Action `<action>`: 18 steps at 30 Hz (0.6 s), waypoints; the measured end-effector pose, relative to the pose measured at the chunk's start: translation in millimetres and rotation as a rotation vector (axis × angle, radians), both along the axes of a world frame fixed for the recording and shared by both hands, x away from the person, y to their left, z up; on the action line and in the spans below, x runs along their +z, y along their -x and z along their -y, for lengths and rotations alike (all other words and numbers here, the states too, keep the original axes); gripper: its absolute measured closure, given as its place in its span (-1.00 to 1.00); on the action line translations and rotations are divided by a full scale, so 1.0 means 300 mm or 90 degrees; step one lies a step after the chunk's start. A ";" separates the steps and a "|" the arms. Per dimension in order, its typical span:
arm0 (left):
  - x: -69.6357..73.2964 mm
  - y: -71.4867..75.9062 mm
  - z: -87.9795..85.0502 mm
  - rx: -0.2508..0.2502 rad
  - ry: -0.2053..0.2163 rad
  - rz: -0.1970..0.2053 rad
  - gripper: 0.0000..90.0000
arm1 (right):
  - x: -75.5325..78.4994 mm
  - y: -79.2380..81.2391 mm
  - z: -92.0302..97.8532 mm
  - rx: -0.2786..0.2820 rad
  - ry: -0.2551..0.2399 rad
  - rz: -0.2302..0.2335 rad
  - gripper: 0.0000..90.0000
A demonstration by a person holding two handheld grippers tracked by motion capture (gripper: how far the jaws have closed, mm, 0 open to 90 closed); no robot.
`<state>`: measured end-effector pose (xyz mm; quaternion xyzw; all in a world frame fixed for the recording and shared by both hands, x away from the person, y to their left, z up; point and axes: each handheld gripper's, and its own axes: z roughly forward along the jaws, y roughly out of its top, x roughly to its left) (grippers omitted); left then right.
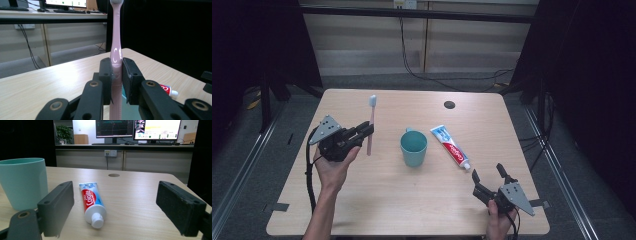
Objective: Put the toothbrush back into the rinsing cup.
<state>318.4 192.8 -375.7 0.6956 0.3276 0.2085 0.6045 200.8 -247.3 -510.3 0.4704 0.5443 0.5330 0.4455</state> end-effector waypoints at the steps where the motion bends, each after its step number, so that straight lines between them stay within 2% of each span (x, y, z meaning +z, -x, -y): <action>1: 0.002 -0.002 0.002 0.002 0.004 0.001 0.75 | 0.000 0.000 0.000 0.000 0.000 0.000 -0.68; 9: 0.023 -0.023 0.029 -0.010 0.007 0.018 0.75 | 0.000 0.001 0.000 0.000 -0.001 0.001 -0.68; 11: 0.026 -0.028 0.035 -0.011 0.005 0.017 0.75 | 0.000 0.000 0.000 0.000 0.000 0.001 -0.68; 13: 0.028 -0.032 0.047 -0.020 0.016 0.008 0.75 | 0.000 0.001 0.000 0.000 0.000 0.000 -0.68; 16: 0.035 -0.041 0.063 -0.037 0.005 0.012 0.75 | 0.000 0.001 0.000 0.000 0.000 0.001 -0.68; 18: 0.040 -0.046 0.078 -0.042 0.013 0.012 0.75 | 0.000 0.001 0.000 -0.001 -0.001 0.002 -0.68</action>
